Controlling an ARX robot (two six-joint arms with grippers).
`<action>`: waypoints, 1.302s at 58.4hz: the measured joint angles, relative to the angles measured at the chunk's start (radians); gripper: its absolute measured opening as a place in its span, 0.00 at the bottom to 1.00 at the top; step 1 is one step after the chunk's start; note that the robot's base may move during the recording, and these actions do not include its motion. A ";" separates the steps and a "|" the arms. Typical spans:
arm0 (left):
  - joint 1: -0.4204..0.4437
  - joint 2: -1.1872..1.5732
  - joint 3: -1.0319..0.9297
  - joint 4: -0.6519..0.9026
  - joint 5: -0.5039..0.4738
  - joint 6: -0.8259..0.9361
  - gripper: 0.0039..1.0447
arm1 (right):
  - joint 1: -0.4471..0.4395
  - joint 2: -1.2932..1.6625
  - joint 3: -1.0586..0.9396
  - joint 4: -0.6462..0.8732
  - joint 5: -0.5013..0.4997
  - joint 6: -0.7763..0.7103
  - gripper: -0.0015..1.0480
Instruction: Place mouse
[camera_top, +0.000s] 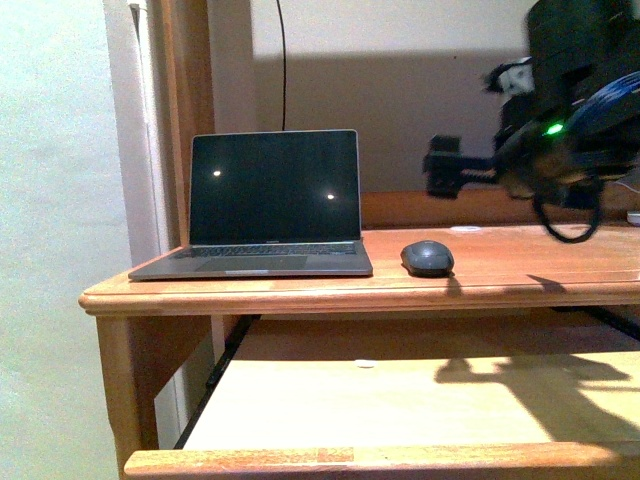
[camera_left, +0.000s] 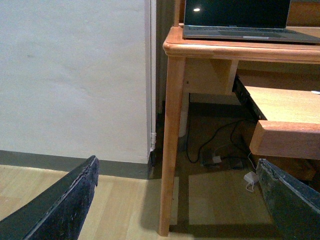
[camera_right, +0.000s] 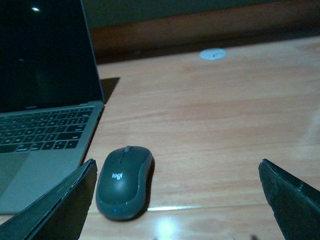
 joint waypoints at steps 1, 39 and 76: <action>0.000 0.000 0.000 0.000 0.000 0.000 0.93 | -0.007 -0.019 -0.024 0.010 -0.013 0.000 0.93; 0.000 0.000 0.000 0.000 0.000 0.000 0.93 | -0.534 -0.588 -1.041 0.208 -0.883 -0.202 0.93; 0.000 0.000 0.000 0.000 0.000 0.000 0.93 | -0.162 -0.169 -0.933 0.522 -0.437 -0.162 0.93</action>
